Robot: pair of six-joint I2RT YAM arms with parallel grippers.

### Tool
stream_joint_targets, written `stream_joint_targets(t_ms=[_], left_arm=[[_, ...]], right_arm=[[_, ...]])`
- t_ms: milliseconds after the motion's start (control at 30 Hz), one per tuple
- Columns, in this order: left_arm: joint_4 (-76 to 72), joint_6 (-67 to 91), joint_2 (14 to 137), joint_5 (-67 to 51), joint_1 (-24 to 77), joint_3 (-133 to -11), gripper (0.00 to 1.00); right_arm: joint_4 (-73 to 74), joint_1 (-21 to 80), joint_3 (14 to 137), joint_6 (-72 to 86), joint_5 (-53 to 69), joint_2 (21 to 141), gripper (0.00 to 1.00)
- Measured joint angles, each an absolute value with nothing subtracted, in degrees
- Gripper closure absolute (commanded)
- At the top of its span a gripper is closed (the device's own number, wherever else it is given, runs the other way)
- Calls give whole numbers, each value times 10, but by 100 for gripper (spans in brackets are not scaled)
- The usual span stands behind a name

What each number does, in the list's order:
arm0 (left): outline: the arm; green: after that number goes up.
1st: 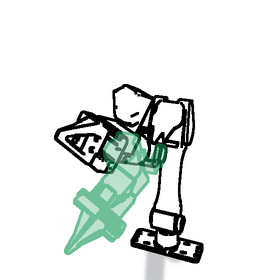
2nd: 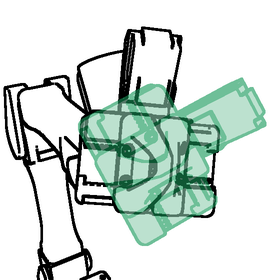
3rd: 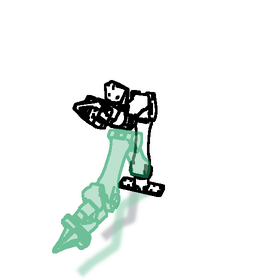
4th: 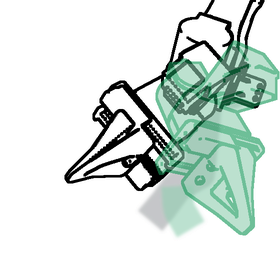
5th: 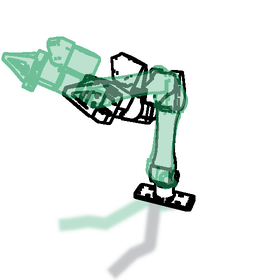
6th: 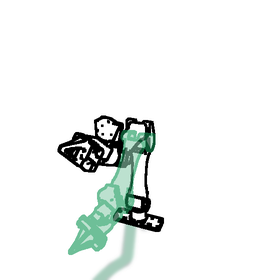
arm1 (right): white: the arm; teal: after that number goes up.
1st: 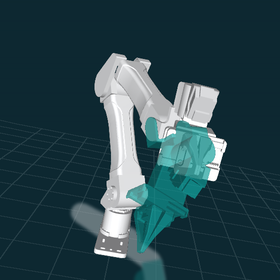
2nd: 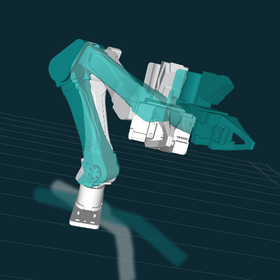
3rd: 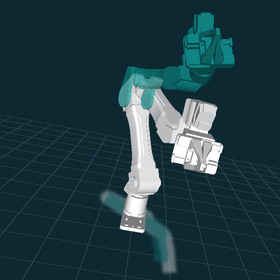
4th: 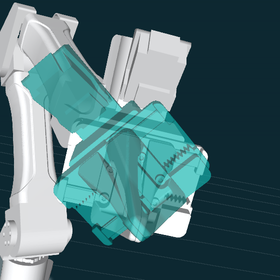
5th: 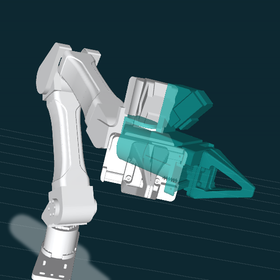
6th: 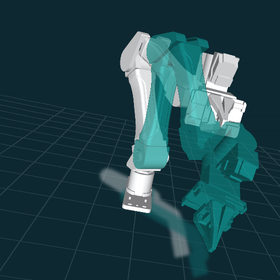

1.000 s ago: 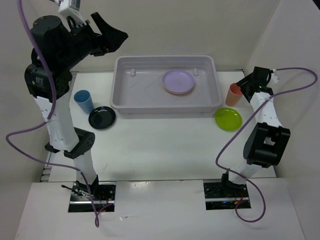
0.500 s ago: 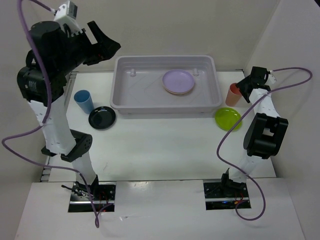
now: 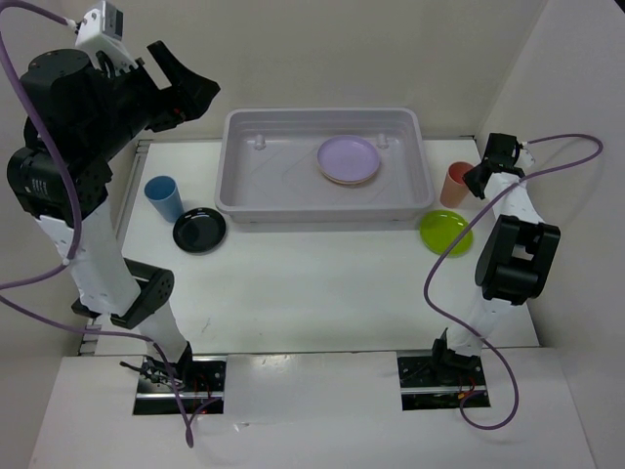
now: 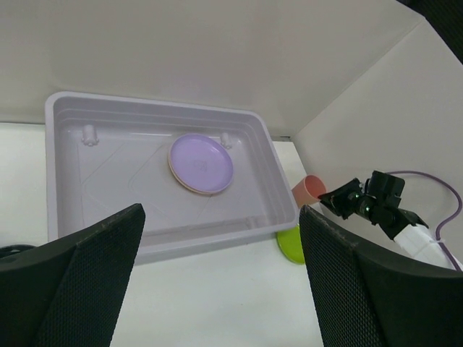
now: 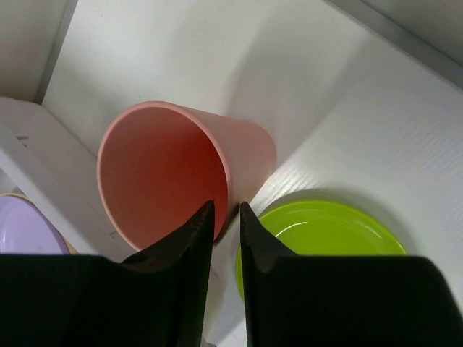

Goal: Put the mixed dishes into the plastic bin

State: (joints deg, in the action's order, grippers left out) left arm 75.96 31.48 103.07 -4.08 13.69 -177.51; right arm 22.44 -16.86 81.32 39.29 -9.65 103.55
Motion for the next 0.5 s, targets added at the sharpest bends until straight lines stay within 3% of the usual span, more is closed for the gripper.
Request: stream_joint_targets(t_ms=[167, 500], left_arm=[[759, 315, 1028, -31, 136, -1781, 5], [759, 315, 1021, -28, 136, -1765, 4]], right_arm=[[229, -169, 813, 392, -97, 1035, 100], [247, -169, 819, 391, -99, 1035, 100]])
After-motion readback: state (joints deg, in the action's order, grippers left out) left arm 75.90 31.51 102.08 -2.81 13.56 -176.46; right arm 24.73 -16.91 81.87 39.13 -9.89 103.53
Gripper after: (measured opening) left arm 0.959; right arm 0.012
